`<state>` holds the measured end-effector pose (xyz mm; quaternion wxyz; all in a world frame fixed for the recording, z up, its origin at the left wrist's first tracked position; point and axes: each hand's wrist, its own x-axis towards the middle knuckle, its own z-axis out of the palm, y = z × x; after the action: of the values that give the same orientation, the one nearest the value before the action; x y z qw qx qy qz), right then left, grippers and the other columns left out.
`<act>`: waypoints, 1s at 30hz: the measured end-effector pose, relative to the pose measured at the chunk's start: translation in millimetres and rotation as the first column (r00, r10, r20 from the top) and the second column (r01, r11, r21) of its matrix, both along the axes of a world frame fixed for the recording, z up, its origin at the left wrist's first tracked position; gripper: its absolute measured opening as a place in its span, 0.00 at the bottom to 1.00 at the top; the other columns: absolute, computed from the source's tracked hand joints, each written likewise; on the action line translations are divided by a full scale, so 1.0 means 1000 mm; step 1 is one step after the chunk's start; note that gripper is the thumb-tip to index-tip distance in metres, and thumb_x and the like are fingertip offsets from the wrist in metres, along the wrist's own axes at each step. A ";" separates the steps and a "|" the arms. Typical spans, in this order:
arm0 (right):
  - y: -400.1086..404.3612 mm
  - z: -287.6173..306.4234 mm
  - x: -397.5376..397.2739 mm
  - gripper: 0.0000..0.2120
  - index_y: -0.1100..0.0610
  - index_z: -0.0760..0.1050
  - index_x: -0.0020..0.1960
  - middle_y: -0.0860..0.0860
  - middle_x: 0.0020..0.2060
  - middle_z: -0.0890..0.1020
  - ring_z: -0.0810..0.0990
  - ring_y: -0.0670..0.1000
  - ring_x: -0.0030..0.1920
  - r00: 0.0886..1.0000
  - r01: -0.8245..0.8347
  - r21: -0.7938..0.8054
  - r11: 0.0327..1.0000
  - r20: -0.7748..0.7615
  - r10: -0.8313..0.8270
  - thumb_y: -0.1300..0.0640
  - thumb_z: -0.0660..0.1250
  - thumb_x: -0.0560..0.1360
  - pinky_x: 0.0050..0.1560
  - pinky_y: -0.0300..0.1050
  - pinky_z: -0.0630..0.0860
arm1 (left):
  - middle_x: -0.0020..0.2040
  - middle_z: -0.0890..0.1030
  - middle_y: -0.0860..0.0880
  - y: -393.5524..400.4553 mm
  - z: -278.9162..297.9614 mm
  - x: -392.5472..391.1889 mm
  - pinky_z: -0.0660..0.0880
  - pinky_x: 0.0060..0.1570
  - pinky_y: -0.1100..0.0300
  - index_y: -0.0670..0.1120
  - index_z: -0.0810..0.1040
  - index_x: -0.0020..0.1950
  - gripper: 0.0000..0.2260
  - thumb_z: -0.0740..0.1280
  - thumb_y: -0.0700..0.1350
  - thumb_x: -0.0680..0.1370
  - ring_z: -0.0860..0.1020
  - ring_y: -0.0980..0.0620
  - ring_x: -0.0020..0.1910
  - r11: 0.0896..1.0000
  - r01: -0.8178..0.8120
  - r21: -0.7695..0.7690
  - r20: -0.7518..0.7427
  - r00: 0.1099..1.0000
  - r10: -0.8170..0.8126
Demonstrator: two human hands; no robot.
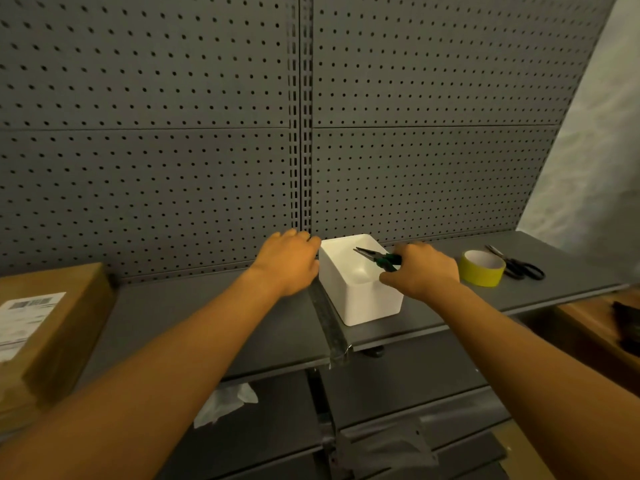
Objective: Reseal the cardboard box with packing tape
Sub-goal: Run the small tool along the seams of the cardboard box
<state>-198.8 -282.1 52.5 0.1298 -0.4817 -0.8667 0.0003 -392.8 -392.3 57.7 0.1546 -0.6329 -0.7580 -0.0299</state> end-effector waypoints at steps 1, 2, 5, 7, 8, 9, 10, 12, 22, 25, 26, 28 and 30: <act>0.001 -0.001 0.000 0.16 0.50 0.77 0.54 0.50 0.44 0.78 0.76 0.52 0.43 1.000 0.000 -0.003 1.000 -0.003 0.000 0.43 0.67 0.70 0.39 0.42 0.72 | 0.60 0.74 0.46 0.001 -0.001 -0.001 0.67 0.58 0.53 0.46 0.69 0.67 0.17 0.56 0.51 0.81 0.71 0.46 0.61 1.000 -0.004 -0.006 0.003 1.000 0.004; 0.002 -0.001 -0.001 0.16 0.50 0.77 0.54 0.50 0.44 0.78 0.76 0.52 0.43 1.000 0.000 -0.003 1.000 -0.005 0.000 0.43 0.67 0.70 0.39 0.42 0.72 | 0.61 0.74 0.46 0.001 -0.002 -0.001 0.67 0.59 0.53 0.46 0.69 0.67 0.17 0.56 0.50 0.81 0.71 0.46 0.61 1.000 -0.006 -0.015 0.005 1.000 0.006; 0.005 -0.002 -0.002 0.16 0.49 0.77 0.54 0.50 0.46 0.79 0.77 0.52 0.43 1.000 -0.001 0.001 1.000 -0.022 0.001 0.43 0.67 0.71 0.39 0.42 0.72 | 0.61 0.74 0.46 0.001 -0.005 -0.002 0.67 0.60 0.51 0.46 0.68 0.67 0.17 0.56 0.50 0.81 0.70 0.46 0.62 0.999 -0.009 -0.037 -0.004 1.000 0.009; 0.005 -0.005 -0.004 0.17 0.50 0.77 0.55 0.50 0.47 0.79 0.77 0.52 0.43 0.999 -0.002 -0.003 1.000 -0.040 0.001 0.42 0.67 0.70 0.38 0.42 0.71 | 0.61 0.74 0.46 -0.001 -0.005 -0.005 0.67 0.60 0.51 0.46 0.69 0.67 0.16 0.56 0.50 0.81 0.71 0.46 0.61 0.999 -0.015 -0.037 -0.009 1.000 0.014; 0.004 -0.005 -0.006 0.17 0.50 0.77 0.55 0.50 0.47 0.79 0.77 0.52 0.43 0.999 -0.005 -0.002 1.000 -0.051 0.005 0.42 0.67 0.70 0.37 0.41 0.71 | 0.61 0.74 0.46 -0.004 -0.004 -0.006 0.67 0.60 0.51 0.46 0.69 0.66 0.16 0.56 0.50 0.81 0.71 0.46 0.61 0.999 -0.020 -0.035 -0.011 1.000 0.020; 0.003 -0.006 -0.008 0.17 0.50 0.77 0.55 0.50 0.47 0.79 0.77 0.52 0.43 0.998 -0.010 0.001 1.000 -0.062 0.010 0.42 0.67 0.70 0.37 0.41 0.71 | 0.61 0.74 0.46 -0.006 -0.004 -0.008 0.67 0.60 0.51 0.46 0.69 0.67 0.16 0.56 0.50 0.81 0.71 0.46 0.61 0.999 -0.028 -0.035 -0.012 1.000 0.028; 0.002 -0.007 -0.010 0.18 0.49 0.77 0.56 0.50 0.48 0.79 0.77 0.52 0.44 0.997 -0.017 0.006 1.000 -0.072 0.017 0.42 0.67 0.70 0.38 0.41 0.72 | 0.61 0.74 0.46 -0.009 -0.004 -0.009 0.67 0.61 0.51 0.46 0.69 0.67 0.16 0.56 0.50 0.81 0.71 0.46 0.62 0.999 -0.037 -0.036 -0.013 0.999 0.037; -0.001 -0.006 -0.015 0.20 0.50 0.76 0.59 0.51 0.51 0.78 0.77 0.53 0.46 0.996 -0.031 0.016 0.999 -0.083 0.032 0.42 0.66 0.71 0.41 0.43 0.74 | 0.61 0.74 0.46 -0.016 -0.003 -0.013 0.67 0.61 0.52 0.46 0.68 0.67 0.16 0.56 0.50 0.81 0.71 0.46 0.62 0.998 -0.057 -0.035 -0.017 0.998 0.057; -0.032 0.006 -0.056 0.22 0.54 0.72 0.63 0.55 0.56 0.76 0.76 0.57 0.54 0.973 -0.192 0.035 0.981 -0.125 0.195 0.41 0.59 0.76 0.47 0.48 0.73 | 0.64 0.73 0.46 -0.068 0.013 -0.032 0.66 0.63 0.51 0.46 0.66 0.70 0.18 0.55 0.51 0.82 0.70 0.45 0.64 0.977 -0.211 -0.012 -0.056 0.976 0.210; -0.049 0.009 -0.073 0.22 0.54 0.72 0.62 0.55 0.56 0.76 0.76 0.57 0.54 0.959 -0.247 0.035 0.968 -0.132 0.249 0.41 0.60 0.76 0.44 0.46 0.72 | 0.64 0.73 0.46 -0.091 0.017 -0.043 0.66 0.63 0.51 0.46 0.66 0.70 0.18 0.55 0.52 0.82 0.70 0.46 0.63 0.969 -0.248 0.013 -0.059 0.967 0.248; -0.054 0.011 -0.078 0.22 0.54 0.72 0.62 0.55 0.56 0.76 0.76 0.57 0.53 0.957 -0.257 0.035 0.966 -0.133 0.259 0.41 0.60 0.76 0.44 0.46 0.72 | 0.64 0.73 0.46 -0.098 0.019 -0.045 0.67 0.63 0.51 0.46 0.66 0.70 0.19 0.54 0.52 0.82 0.70 0.46 0.63 0.967 -0.256 0.022 -0.057 0.965 0.256; -0.066 0.014 -0.087 0.21 0.54 0.72 0.61 0.55 0.55 0.76 0.76 0.57 0.52 0.952 -0.275 0.030 0.961 -0.133 0.276 0.41 0.61 0.75 0.44 0.46 0.73 | 0.64 0.73 0.46 -0.113 0.024 -0.053 0.67 0.62 0.51 0.46 0.66 0.70 0.18 0.55 0.52 0.82 0.70 0.46 0.63 0.962 -0.271 0.038 -0.057 0.960 0.272; -0.080 0.018 -0.100 0.21 0.54 0.72 0.60 0.54 0.54 0.77 0.76 0.56 0.51 0.949 -0.290 0.025 0.957 -0.126 0.290 0.41 0.62 0.74 0.45 0.48 0.74 | 0.63 0.74 0.46 -0.129 0.028 -0.063 0.67 0.61 0.51 0.46 0.67 0.69 0.18 0.55 0.52 0.82 0.70 0.46 0.63 0.957 -0.285 0.055 -0.052 0.956 0.288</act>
<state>-298.5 -362.0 70.9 0.1854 -0.3476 -0.9179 0.0474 -455.8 -520.9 86.0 0.1947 -0.5132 -0.8359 -0.0061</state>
